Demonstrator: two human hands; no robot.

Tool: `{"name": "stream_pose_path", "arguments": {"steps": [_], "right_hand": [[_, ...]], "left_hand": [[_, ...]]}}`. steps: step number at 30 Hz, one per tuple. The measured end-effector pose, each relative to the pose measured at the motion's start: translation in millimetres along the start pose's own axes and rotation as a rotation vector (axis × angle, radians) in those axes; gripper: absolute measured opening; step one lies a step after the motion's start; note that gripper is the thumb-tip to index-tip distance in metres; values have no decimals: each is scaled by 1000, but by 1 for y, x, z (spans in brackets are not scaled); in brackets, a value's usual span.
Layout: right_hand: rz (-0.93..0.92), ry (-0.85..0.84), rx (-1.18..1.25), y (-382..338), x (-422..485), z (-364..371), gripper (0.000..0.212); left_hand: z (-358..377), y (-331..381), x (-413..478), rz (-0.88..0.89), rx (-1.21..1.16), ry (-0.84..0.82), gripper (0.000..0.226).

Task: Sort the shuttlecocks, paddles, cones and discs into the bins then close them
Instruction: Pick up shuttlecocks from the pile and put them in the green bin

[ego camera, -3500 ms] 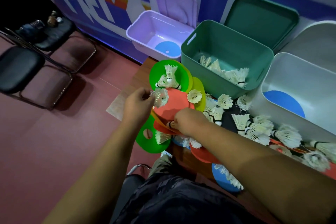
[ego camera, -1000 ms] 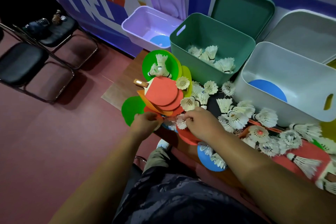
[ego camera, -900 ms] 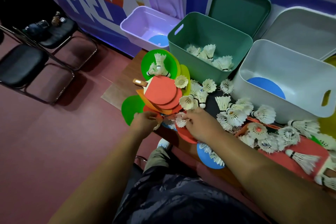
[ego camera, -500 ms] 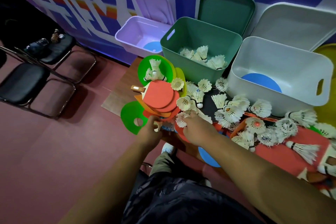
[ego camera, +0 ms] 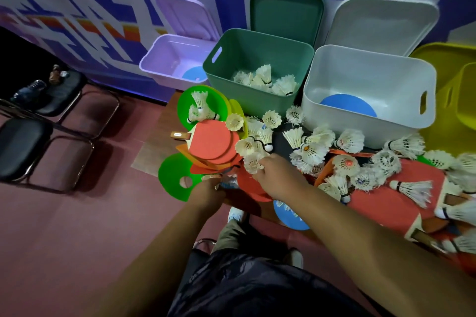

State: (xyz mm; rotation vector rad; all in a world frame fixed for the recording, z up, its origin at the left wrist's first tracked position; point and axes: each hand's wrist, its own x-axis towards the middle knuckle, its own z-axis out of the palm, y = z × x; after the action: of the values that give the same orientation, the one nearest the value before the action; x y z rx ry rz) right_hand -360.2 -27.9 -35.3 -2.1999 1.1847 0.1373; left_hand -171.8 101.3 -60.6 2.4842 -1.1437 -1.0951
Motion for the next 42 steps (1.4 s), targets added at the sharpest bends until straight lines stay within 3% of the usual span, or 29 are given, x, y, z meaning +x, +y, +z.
{"name": "stream_pose_path", "arguments": {"steps": [3,7,13,18,30,42], "right_hand": [[-8,75,64,3,0,-9,36],[11,153,96,9,4,-20,31],[-39,47,135,5,4,-21,34],[-61,-15,130,-4,5,-8,45],[43,-72,-166,-9,21,1,57],[103,-65,-53,-11,42,-45,18]], "left_hand": [[-6,8,-2,20,47,40,15],[-17,13,2,-11,56,141,16],[-27,19,19,-32,8,120,11],[-45,38,7,-6,12,209,11],[-82,40,19,87,-98,311,12],[-114,68,58,219,-320,266,8]]}}
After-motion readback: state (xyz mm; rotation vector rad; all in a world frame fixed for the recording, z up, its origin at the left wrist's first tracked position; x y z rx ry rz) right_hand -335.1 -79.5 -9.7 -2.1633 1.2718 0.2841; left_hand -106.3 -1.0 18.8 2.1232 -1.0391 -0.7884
